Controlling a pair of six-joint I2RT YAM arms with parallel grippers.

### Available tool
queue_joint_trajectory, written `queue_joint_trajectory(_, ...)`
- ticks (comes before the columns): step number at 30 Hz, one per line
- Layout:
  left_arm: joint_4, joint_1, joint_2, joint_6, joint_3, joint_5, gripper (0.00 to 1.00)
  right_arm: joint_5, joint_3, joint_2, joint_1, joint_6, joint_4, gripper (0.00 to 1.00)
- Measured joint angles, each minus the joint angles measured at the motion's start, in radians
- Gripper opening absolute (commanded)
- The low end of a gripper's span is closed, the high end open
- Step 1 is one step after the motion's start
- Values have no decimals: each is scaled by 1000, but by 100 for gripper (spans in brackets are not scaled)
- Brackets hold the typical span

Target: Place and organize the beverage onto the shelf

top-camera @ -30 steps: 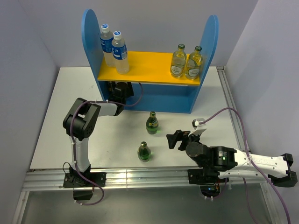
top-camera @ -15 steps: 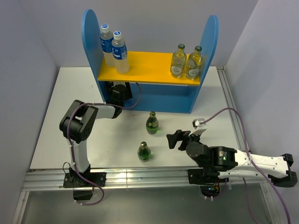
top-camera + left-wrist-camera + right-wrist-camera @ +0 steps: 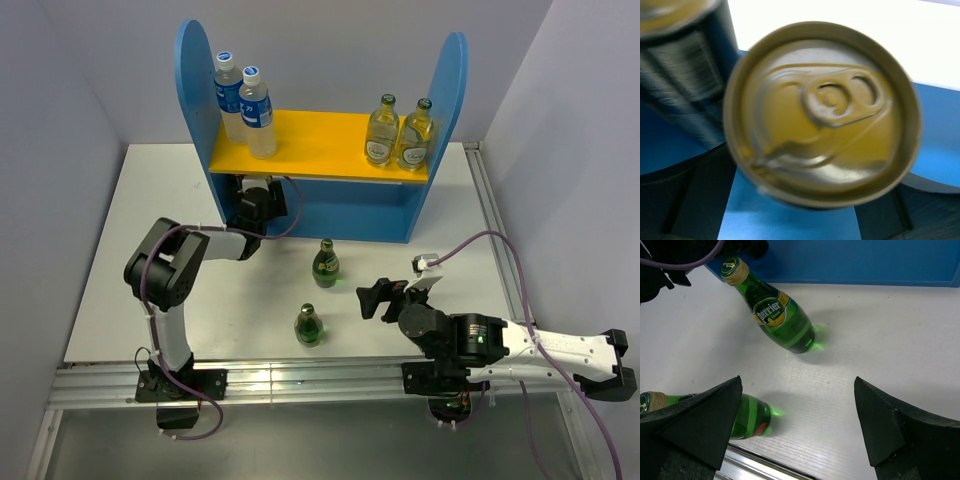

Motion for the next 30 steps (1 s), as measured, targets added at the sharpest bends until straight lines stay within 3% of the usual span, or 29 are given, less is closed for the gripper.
queue_joint_trajectory(6,-5,-2,-28,1,-32,-33,99,1,0,0,0,3,0,100)
queue_joint_trajectory(22,-51,-100,-244,-23,-191,-95,99,2,0,33,0,3,1,100)
queue_joint_trajectory(30,-114,-161,-429,-65,-281,-124,99,1,5,114,0,-8,52,100)
